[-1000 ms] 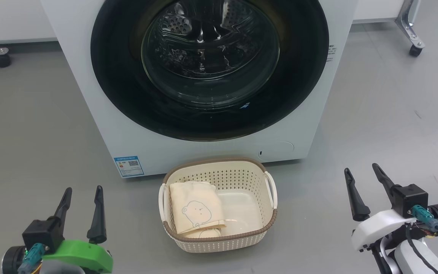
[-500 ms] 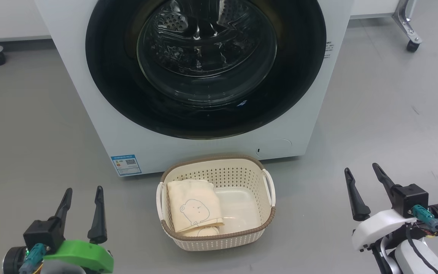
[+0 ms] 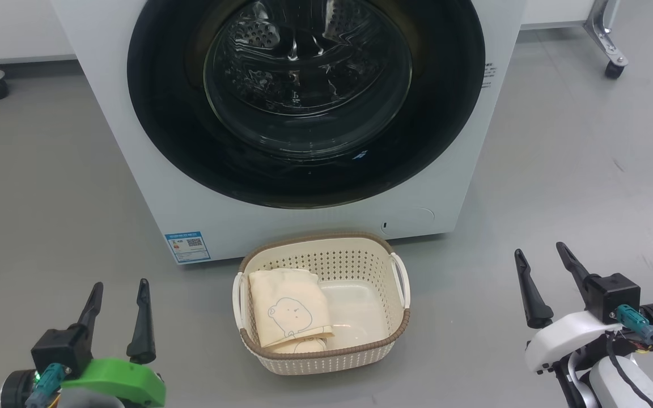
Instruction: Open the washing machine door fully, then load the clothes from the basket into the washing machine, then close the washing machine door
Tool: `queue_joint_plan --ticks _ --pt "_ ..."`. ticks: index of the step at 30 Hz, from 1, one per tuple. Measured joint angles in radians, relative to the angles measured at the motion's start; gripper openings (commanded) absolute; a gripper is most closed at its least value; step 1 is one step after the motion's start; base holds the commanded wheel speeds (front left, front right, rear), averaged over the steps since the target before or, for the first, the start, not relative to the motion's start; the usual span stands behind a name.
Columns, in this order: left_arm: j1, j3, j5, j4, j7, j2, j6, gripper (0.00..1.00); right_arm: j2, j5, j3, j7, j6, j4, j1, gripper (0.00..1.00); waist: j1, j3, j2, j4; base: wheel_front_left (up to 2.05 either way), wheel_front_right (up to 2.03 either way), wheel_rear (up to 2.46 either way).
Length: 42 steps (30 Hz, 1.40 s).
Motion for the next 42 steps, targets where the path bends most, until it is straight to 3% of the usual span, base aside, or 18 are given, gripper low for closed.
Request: queue_joint_plan --ticks 19,42 --pt "-0.014 0.028 0.027 -0.004 0.0 -0.012 -0.009 1.0 0.016 0.011 -0.015 0.0 0.012 -0.016 0.0 1.0 0.0 0.01 0.0 -0.004 0.3 0.3 -0.6" --pt "-0.014 0.045 0.04 -0.025 0.0 -0.03 -0.028 1.0 0.02 0.011 -0.037 0.0 0.022 -0.024 -0.001 1.0 -0.0001 0.028 0.0 -0.009 0.71 0.71 -1.42"
